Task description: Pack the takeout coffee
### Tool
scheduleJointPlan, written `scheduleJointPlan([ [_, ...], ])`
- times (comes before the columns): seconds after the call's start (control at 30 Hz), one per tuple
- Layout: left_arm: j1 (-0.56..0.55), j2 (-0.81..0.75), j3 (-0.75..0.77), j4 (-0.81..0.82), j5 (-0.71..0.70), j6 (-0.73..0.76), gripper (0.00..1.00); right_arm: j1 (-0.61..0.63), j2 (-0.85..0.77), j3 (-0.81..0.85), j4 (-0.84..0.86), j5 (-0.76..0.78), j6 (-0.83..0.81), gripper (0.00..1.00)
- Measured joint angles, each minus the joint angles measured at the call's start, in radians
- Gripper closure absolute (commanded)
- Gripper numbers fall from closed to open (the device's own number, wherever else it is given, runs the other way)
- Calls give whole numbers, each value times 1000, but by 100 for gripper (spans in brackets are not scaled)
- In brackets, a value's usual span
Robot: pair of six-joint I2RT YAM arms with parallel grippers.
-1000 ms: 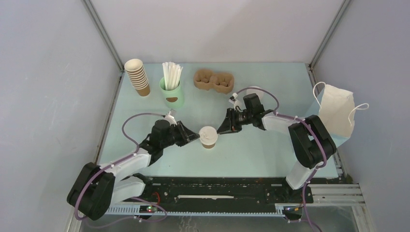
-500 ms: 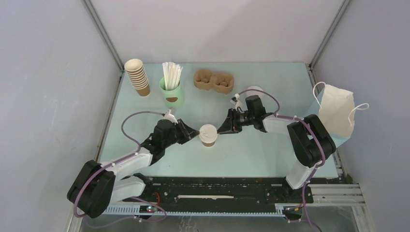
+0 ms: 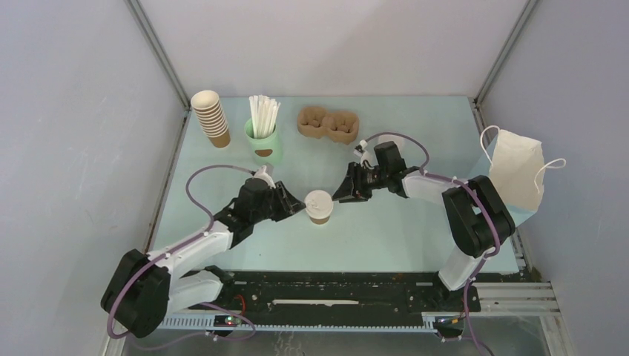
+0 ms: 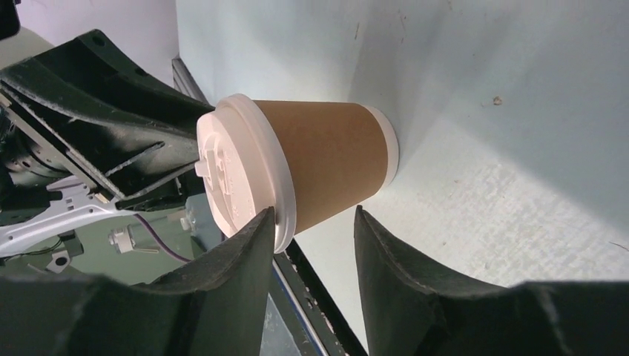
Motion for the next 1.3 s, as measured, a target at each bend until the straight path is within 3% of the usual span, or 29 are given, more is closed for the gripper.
scheduleJointPlan([
  [0.47,9,-93,52,-236,-15,78,45,-23,-46,73,-135,26,-47,36],
  [0.73,47,-81,79,-264,6,94,35,-21,-116,31,-142,28,-43,38],
  [0.87,110,-53,98,-213,59,88,34,-20,-184,-83,-51,18,34,38],
  [0.97,140,8,121,-167,88,83,44,-8,-210,-161,44,18,116,43],
  [1.3,165,236,204,-21,159,61,48,39,-155,-276,349,13,334,47],
])
